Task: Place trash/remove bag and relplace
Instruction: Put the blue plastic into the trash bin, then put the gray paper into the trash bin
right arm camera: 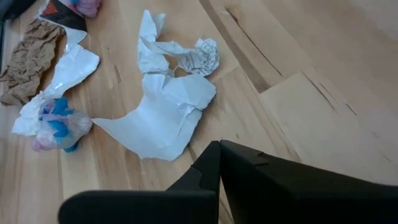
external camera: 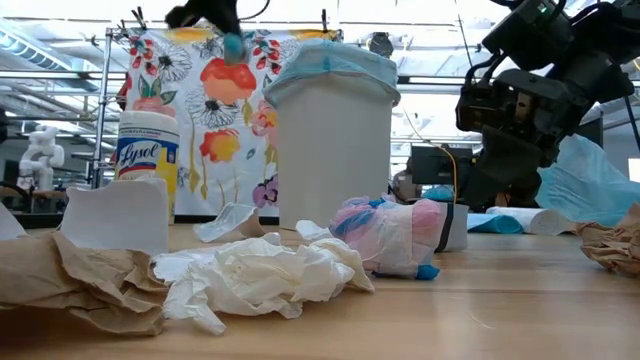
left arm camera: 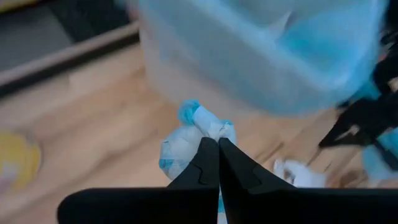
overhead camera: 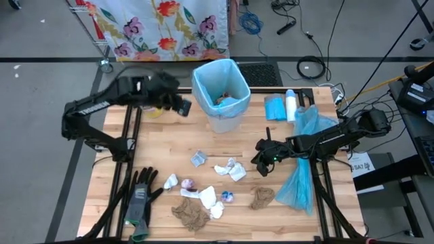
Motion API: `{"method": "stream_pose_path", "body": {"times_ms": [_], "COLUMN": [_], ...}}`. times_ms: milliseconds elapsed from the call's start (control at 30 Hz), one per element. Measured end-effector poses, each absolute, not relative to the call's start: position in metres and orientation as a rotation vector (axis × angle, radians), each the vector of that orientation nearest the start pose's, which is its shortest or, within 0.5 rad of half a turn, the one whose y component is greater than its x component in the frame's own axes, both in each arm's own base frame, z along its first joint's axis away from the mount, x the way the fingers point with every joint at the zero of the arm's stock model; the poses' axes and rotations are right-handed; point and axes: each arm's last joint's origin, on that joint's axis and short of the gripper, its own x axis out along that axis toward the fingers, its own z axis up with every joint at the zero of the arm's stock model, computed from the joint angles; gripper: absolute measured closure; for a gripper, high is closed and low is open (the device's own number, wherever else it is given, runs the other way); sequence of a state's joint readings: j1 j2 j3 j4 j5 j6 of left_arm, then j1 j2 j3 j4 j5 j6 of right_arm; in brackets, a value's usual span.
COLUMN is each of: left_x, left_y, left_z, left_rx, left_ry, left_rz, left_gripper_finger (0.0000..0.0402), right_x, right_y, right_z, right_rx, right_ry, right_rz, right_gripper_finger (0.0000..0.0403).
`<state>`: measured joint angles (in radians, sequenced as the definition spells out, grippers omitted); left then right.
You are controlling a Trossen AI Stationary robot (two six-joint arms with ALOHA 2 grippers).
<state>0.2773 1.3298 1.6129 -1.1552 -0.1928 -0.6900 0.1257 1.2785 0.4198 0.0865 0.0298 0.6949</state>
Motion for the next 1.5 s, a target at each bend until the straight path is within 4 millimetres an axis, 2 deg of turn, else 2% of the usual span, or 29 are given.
{"method": "stream_pose_path", "body": {"times_ms": [167,400,533,700,833,967,1100,1233,1500], "left_x": [0.245,0.286,0.308,0.327,0.333,0.331,0.328,0.315,0.300], "left_y": [0.092,0.121,0.132,0.139,0.146,0.149,0.148,0.135,0.081], "left_z": [0.441,0.458,0.458,0.448,0.439,0.440,0.441,0.441,0.433], "left_rx": [-0.618,-0.560,-0.506,-0.450,-0.453,-0.450,-0.392,-0.413,-0.328], "left_ry": [0.635,0.558,0.522,0.525,0.551,0.539,0.570,0.665,0.933], "left_rz": [0.672,0.582,0.560,0.526,0.540,0.547,0.529,0.527,0.540], "left_gripper_finger": [0.0401,0.0401,0.0401,0.0395,0.0361,0.0320,0.0289,0.0282,0.0282], "right_x": [0.217,0.217,0.217,0.217,0.217,0.216,0.216,0.216,0.216], "right_y": [0.027,0.027,0.027,0.027,0.027,0.027,0.026,0.026,0.026], "right_z": [0.143,0.143,0.142,0.142,0.142,0.141,0.141,0.141,0.141], "right_rx": [0.601,0.610,0.611,0.612,0.611,0.609,0.608,0.607,0.621], "right_ry": [0.769,0.768,0.770,0.770,0.776,0.785,0.784,0.784,0.788], "right_rz": [-0.176,-0.178,-0.180,-0.180,-0.183,-0.186,-0.189,-0.189,-0.198], "right_gripper_finger": [0.0403,0.0403,0.0403,0.0403,0.0403,0.0403,0.0403,0.0403,0.0403]}}
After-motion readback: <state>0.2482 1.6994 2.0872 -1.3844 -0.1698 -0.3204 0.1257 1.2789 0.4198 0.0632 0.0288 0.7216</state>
